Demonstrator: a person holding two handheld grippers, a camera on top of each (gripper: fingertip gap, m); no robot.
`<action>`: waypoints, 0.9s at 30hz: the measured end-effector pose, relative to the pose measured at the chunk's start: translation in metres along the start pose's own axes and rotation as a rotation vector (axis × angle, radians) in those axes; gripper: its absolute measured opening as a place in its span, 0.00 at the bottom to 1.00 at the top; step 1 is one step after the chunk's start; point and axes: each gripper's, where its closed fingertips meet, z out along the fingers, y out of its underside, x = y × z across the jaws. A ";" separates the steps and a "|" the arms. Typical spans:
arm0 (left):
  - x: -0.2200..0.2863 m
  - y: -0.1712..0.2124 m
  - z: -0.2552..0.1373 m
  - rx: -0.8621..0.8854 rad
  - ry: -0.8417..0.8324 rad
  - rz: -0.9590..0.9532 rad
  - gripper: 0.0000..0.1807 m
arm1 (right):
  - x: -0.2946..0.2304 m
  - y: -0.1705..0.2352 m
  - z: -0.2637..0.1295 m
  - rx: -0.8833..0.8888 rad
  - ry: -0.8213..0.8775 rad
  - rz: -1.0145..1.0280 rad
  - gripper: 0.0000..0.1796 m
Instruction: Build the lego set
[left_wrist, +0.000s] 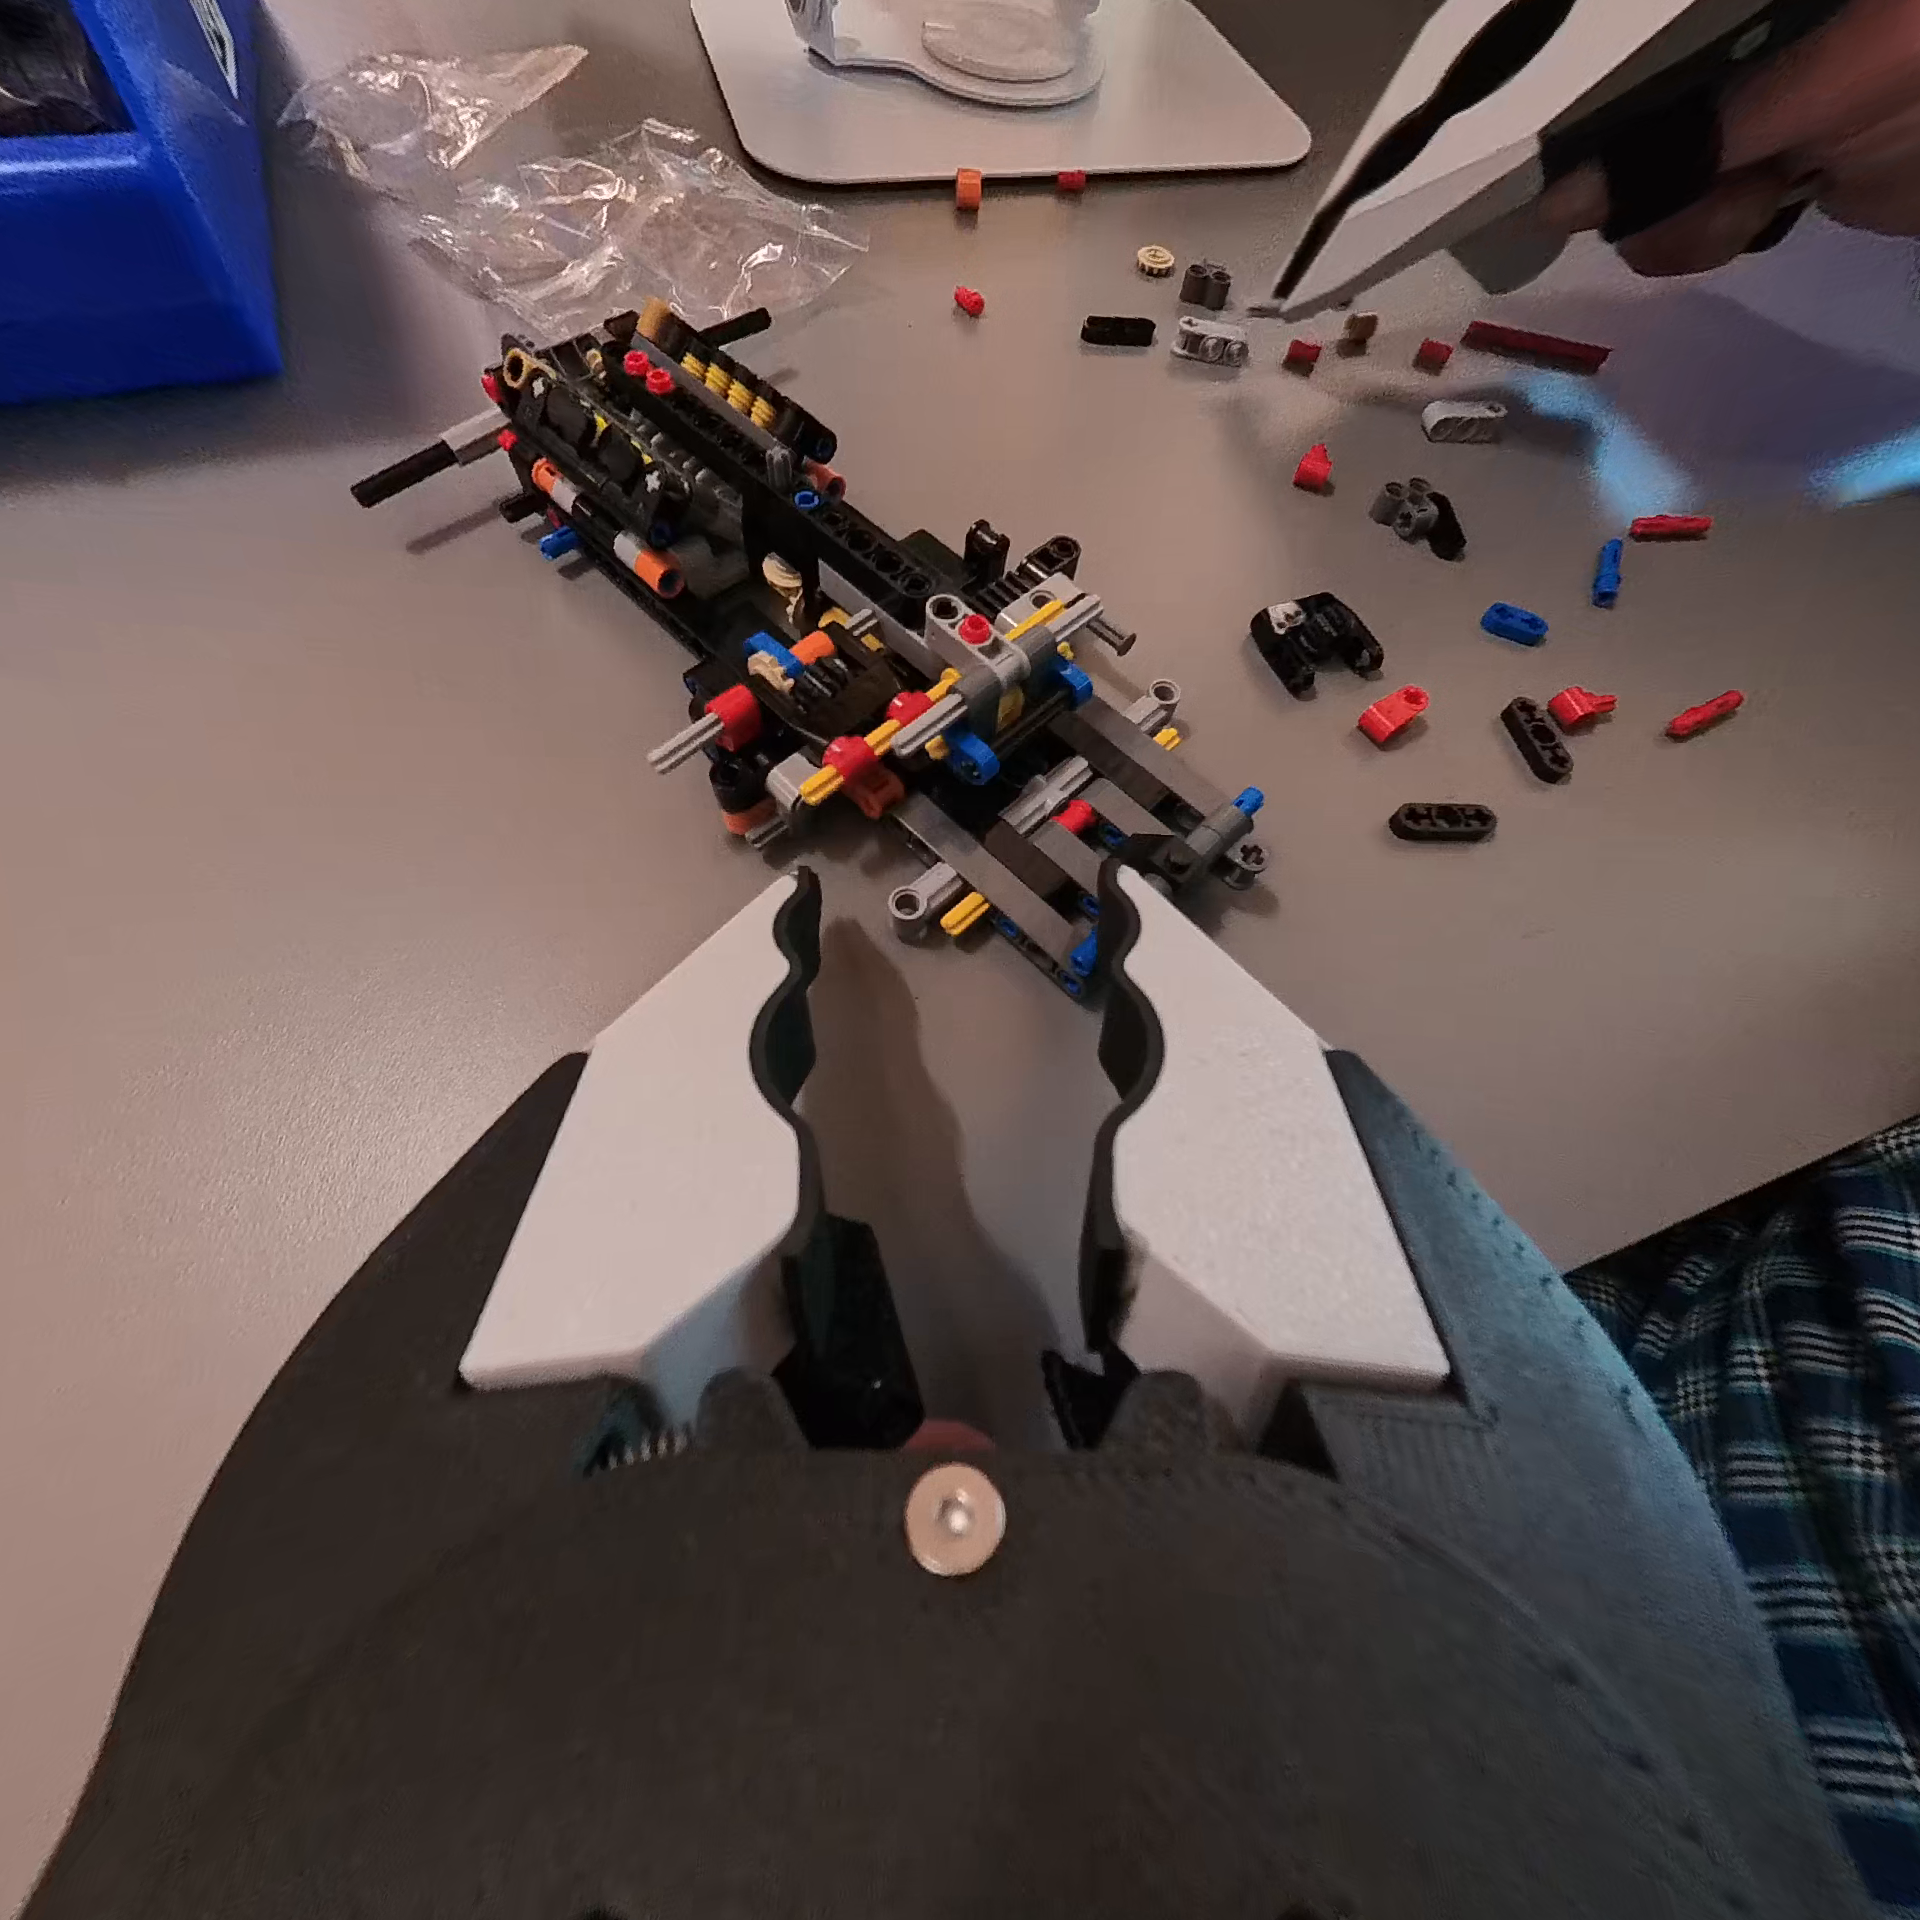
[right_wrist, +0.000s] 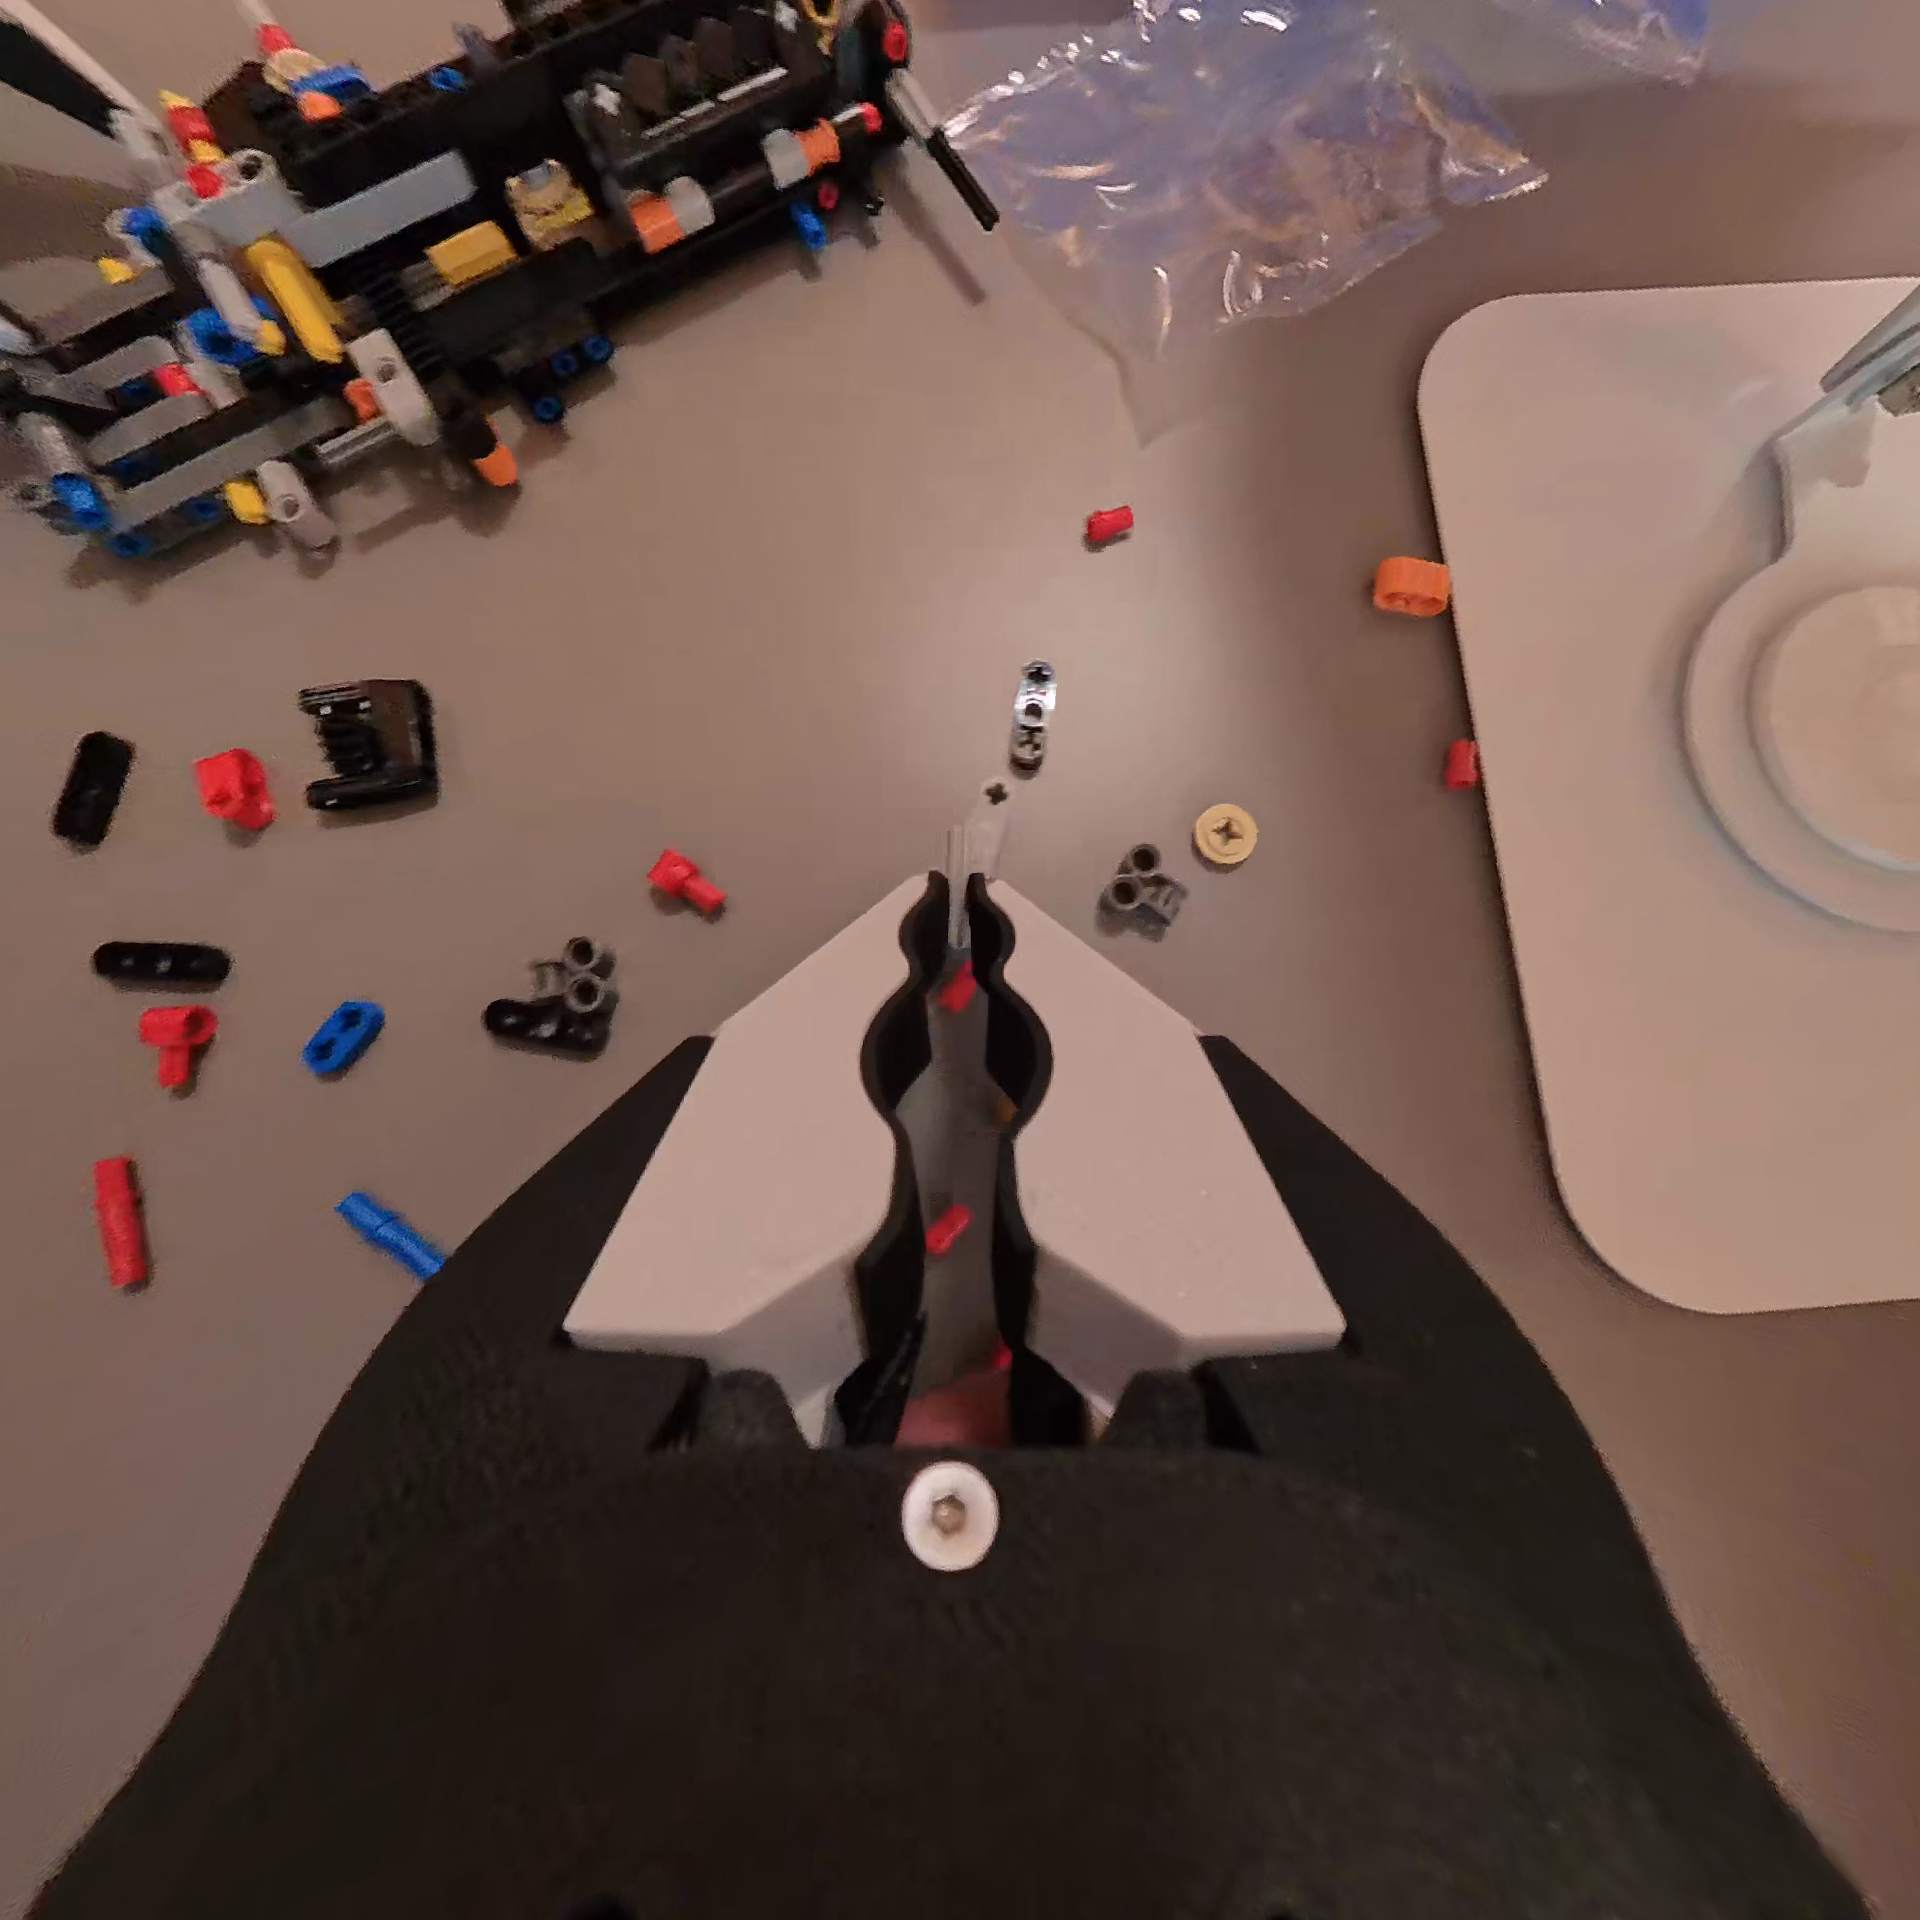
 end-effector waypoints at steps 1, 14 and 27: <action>0.000 0.000 0.000 -0.001 -0.001 0.000 0.28 | -0.004 0.001 -0.003 0.003 -0.009 -0.005 0.00; -0.001 0.001 0.001 -0.011 -0.013 0.004 0.28 | -0.060 0.018 -0.015 -0.008 -0.149 -0.102 0.00; -0.002 0.001 0.002 -0.017 -0.018 0.003 0.27 | -0.077 0.024 -0.019 0.003 -0.195 -0.139 0.00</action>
